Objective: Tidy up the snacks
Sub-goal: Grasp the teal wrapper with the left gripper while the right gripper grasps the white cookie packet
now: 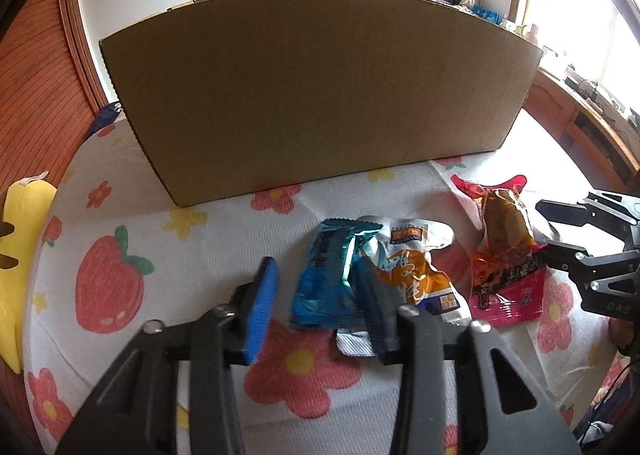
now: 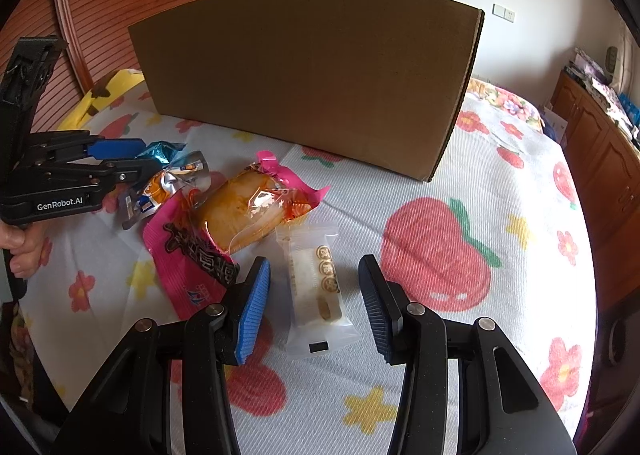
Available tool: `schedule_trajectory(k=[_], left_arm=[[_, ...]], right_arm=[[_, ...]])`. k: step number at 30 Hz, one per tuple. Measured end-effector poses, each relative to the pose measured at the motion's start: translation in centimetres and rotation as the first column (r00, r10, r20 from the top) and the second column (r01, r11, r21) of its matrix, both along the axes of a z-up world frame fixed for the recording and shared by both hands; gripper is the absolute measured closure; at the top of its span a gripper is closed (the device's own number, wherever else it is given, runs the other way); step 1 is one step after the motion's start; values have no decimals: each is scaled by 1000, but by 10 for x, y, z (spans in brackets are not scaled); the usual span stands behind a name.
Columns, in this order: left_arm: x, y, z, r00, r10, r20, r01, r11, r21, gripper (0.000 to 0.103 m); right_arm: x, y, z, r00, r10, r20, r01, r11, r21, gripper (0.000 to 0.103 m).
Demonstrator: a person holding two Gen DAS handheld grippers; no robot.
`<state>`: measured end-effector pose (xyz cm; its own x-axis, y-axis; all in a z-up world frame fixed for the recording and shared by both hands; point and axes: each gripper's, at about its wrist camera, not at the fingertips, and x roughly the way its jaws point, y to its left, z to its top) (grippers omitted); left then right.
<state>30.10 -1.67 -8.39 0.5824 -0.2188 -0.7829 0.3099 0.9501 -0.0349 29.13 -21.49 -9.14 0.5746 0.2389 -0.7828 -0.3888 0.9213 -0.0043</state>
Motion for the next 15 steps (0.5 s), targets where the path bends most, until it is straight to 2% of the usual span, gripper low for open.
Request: schedule_trajectory(k=[3,8,15], left_arm=[[-4,-2,0,1000,-7,7,7,1000,4,79],[-12,2,3,1000,5,14,-4,1000,-7,85],[-23,10,10,999,23,33,-22,999,-32,88]], right_arm=[[0,-1,0,1000,0,0,0,1000,1,57],[0,-1,0,1000,0,0,0,1000,1,57],[0,-1,0,1000,0,1,0,1000,1,57]])
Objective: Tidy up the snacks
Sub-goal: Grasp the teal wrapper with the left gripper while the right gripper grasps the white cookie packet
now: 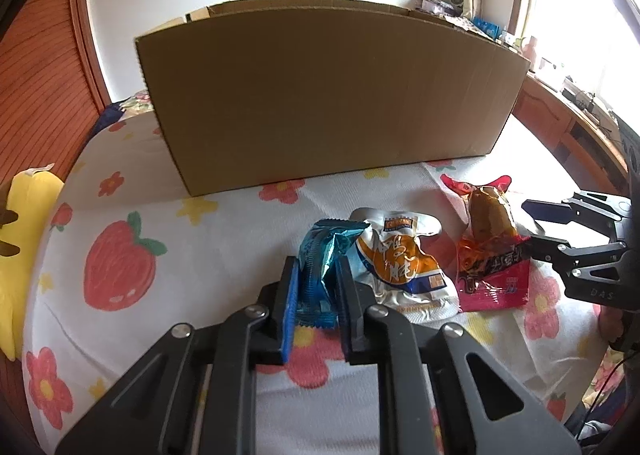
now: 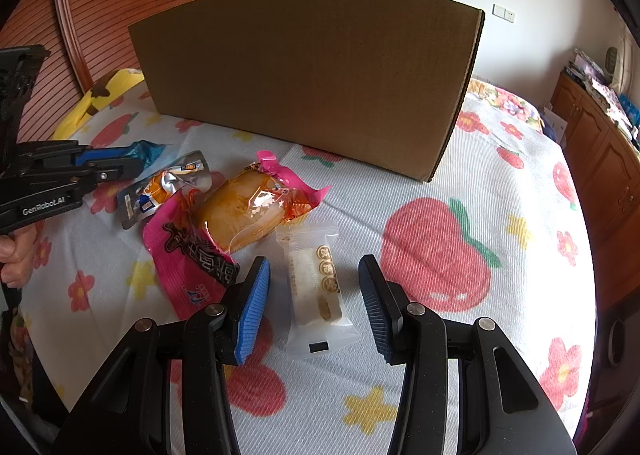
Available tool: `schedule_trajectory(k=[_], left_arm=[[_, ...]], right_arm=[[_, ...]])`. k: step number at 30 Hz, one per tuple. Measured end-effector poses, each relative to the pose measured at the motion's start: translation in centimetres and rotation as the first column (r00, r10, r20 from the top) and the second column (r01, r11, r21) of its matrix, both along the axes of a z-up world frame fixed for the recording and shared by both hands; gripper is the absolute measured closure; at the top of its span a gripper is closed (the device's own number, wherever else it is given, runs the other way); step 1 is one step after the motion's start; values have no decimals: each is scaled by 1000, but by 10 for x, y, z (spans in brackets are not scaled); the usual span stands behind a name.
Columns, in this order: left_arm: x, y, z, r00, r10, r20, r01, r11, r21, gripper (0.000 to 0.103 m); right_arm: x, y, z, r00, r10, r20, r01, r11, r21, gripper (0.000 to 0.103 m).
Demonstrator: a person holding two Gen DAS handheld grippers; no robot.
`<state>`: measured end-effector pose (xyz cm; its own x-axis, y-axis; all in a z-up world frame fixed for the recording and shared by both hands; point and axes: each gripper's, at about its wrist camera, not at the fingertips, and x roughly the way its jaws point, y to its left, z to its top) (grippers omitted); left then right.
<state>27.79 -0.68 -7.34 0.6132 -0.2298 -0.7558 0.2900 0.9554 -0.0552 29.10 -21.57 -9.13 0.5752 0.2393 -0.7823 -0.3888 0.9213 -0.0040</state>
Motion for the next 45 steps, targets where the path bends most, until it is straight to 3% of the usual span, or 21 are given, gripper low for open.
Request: schedule_trajectory(k=[21,23,25,30,45], left_arm=[[-49,7,38,994,37,103,-30,997,-72,88],[-54,5,43,993,33,112,-25,997,-75,88],[-59,3,46,992,31,122,-22,997,-74,88],[-66,-1,54,989,27,144,-16,997,-73,88],[-77,-6,78,979,40,201,-23,996,-84,88]], right_arm=[[0,0,-1,1000,-1,1,1,1000,-2,57],[-1,2,-1,1000,5,5,-5,1000,-20,62],[-2,1,0,1000,10,-7,-11,1000,-16,81],[-9,-5,2,1000,9,-23,-10,1000,-24,84],[-52,-27,66,995,8,103,-12,999,35,83]])
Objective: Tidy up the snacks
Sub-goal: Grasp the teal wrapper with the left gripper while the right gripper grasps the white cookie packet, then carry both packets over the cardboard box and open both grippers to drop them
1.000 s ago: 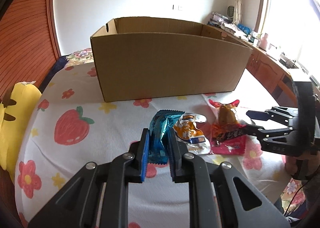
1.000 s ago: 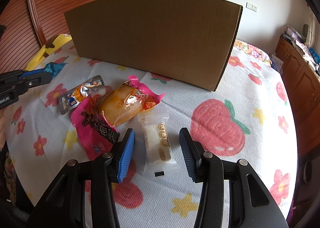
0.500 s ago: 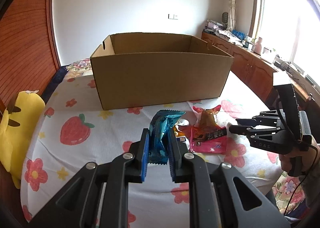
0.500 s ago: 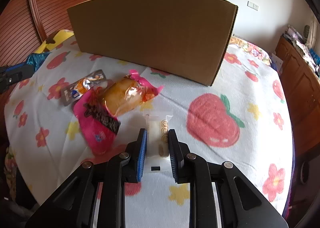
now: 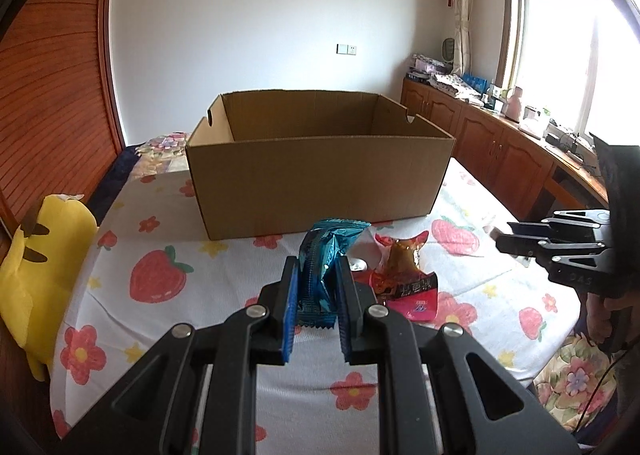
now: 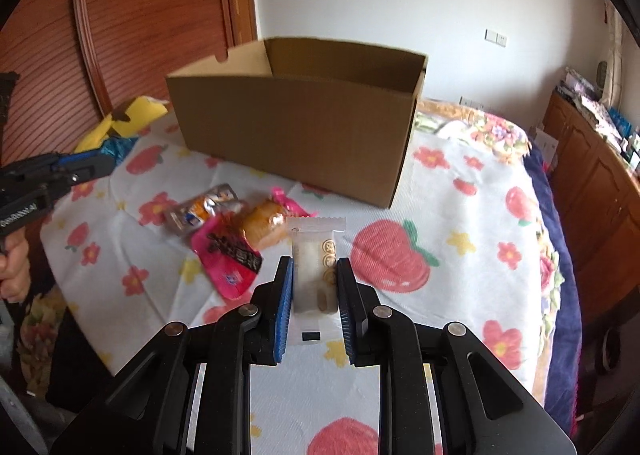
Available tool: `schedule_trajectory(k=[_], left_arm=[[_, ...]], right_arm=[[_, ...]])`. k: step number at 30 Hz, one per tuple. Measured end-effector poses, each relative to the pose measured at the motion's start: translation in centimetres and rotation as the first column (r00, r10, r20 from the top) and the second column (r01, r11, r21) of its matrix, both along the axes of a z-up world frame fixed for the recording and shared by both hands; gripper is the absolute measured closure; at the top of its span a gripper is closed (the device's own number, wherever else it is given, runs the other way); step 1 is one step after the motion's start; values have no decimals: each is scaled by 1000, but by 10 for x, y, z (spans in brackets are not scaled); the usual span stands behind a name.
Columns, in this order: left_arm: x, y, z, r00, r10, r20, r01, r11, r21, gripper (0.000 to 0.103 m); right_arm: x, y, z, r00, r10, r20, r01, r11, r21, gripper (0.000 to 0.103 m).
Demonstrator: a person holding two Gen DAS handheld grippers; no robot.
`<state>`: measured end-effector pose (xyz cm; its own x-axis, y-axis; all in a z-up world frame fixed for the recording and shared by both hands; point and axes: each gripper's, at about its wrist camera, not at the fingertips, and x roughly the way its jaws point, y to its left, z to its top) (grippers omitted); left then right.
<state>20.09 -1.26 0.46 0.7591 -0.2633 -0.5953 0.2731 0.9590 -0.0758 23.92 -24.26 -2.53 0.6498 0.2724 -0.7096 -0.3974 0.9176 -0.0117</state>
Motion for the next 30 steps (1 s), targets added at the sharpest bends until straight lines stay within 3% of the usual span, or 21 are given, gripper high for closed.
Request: schedule_trajectory(k=[9,17,30], left_arm=[[11,-4,27,999,-3,54,1,1000,25,88],[38,-7,46,996,-14,90,10,999,41,88],[106,0,57,993,-22,116,17,999,44,88]], right_arm=[[-3,4,40,997,17,80,-18,1000,12,83],[19,12,76,988,37,148,-40,999,18,83],[84,33,81,982,71,173,-78,996,35,83]])
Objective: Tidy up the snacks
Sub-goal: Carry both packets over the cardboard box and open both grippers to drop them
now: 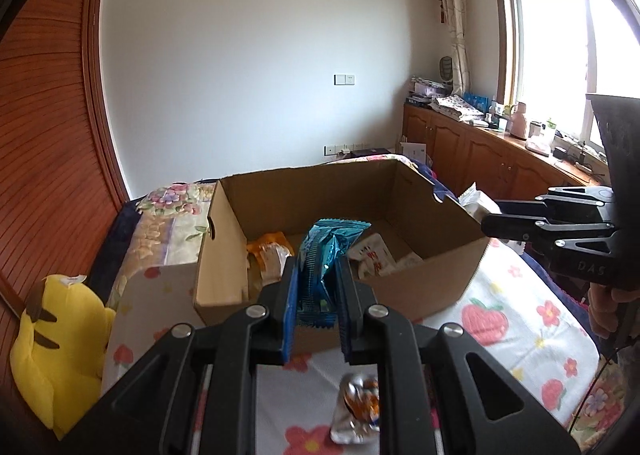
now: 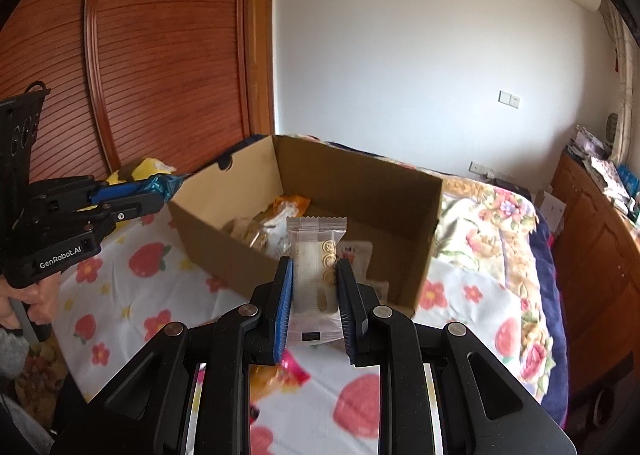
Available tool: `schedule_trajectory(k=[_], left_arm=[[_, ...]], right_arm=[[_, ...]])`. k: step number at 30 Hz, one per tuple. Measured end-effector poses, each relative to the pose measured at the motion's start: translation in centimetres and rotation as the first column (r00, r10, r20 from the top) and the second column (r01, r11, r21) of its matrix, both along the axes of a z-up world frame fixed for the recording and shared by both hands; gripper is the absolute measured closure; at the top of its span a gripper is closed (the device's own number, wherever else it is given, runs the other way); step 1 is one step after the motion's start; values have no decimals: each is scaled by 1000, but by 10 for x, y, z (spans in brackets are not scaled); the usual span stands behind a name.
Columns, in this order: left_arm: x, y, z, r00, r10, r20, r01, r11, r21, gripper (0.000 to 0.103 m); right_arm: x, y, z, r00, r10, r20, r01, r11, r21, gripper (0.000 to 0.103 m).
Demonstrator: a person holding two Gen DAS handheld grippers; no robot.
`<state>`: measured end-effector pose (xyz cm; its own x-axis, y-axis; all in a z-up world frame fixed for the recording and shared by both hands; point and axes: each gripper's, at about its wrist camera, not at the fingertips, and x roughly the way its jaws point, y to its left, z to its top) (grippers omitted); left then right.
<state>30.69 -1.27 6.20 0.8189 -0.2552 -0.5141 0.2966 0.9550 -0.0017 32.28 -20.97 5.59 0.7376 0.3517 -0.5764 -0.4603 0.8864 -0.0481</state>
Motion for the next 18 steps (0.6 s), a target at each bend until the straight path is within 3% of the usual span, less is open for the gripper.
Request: schedule_trajectory(k=[18], left_arm=[[79,7,-33,1000,9,-20,-9,1000,-4,88]], right_arm=[[81,4,-37,999,-7,-31,8,999,46,83]])
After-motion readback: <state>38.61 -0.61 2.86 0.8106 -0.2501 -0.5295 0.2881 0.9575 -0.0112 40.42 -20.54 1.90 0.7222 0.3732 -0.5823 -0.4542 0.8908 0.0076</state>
